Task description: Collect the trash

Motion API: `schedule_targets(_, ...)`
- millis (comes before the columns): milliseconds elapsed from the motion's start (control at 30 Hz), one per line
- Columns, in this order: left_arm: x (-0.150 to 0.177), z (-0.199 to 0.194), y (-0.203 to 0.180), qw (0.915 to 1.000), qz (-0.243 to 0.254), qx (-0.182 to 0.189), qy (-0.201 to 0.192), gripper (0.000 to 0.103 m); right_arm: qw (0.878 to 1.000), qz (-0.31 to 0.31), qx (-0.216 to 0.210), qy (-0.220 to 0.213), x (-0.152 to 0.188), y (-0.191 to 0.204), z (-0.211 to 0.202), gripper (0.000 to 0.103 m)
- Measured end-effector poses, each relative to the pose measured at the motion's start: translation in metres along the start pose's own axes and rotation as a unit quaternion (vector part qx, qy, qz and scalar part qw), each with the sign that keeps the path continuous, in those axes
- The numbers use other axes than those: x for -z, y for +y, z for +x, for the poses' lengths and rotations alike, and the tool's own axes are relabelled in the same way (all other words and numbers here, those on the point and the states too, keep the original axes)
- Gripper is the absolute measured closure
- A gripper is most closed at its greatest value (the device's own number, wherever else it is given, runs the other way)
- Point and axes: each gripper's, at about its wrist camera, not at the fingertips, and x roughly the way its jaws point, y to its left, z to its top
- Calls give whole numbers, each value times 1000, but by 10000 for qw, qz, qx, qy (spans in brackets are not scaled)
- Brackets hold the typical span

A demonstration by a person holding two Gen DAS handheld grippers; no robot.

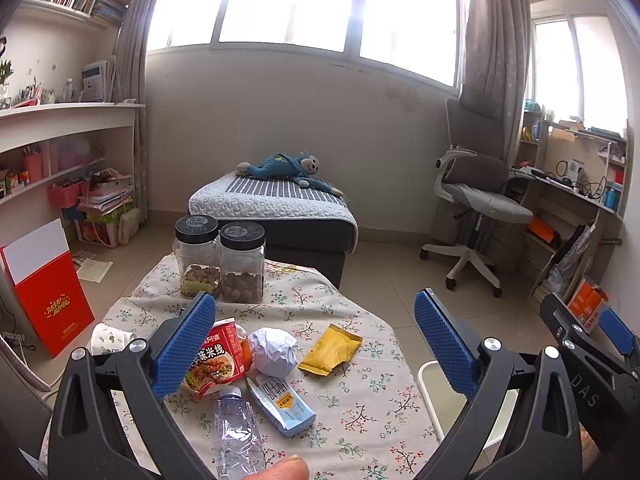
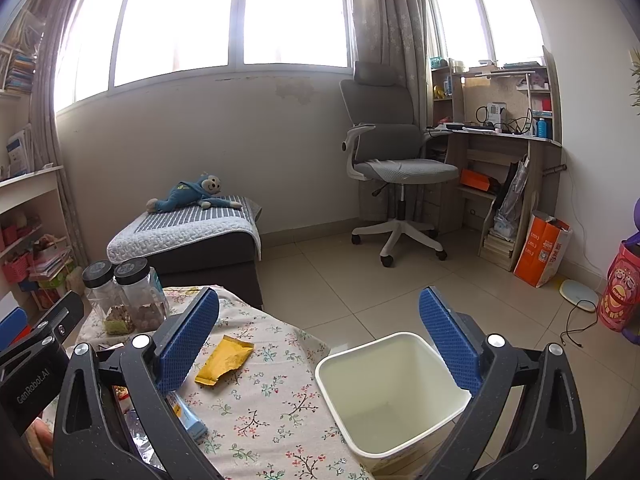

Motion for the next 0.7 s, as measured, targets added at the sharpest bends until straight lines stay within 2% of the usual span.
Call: schedule_targets(700, 0, 0, 1, 10000, -6, -10, 21, 6, 10000, 0, -4, 19, 2, 3, 1, 7)
